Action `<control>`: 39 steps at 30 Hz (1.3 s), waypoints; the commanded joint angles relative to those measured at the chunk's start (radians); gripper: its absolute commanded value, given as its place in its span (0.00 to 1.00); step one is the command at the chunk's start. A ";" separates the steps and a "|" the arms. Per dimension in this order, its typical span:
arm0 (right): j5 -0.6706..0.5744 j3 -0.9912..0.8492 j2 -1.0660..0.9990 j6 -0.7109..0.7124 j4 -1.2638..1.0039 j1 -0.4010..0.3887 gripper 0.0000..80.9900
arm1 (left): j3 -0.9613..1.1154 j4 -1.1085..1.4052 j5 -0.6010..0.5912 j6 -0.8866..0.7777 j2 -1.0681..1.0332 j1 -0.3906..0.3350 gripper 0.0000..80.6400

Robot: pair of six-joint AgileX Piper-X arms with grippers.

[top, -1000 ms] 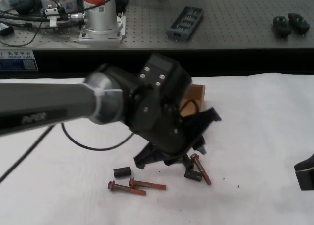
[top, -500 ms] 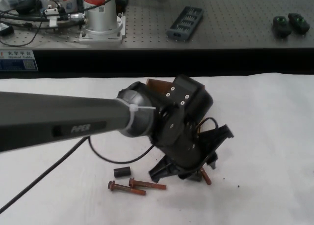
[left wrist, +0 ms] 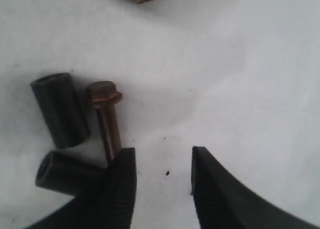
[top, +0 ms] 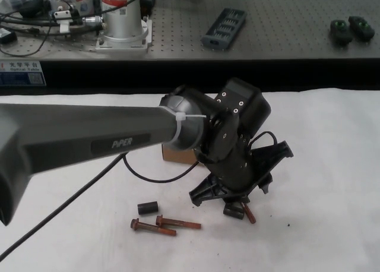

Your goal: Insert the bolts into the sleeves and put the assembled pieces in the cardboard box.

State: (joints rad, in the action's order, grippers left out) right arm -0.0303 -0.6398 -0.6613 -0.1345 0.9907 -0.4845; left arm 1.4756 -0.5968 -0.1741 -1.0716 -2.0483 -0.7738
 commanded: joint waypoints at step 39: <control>-0.032 -0.001 0.012 -0.014 0.038 0.008 0.25 | 0.018 -0.060 0.108 -0.056 -0.071 -0.010 0.34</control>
State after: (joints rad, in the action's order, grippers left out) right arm -0.0492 -0.6398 -0.6613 -0.1416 1.0237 -0.4845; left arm 1.4809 -0.6499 -0.0816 -1.1071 -2.0982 -0.7771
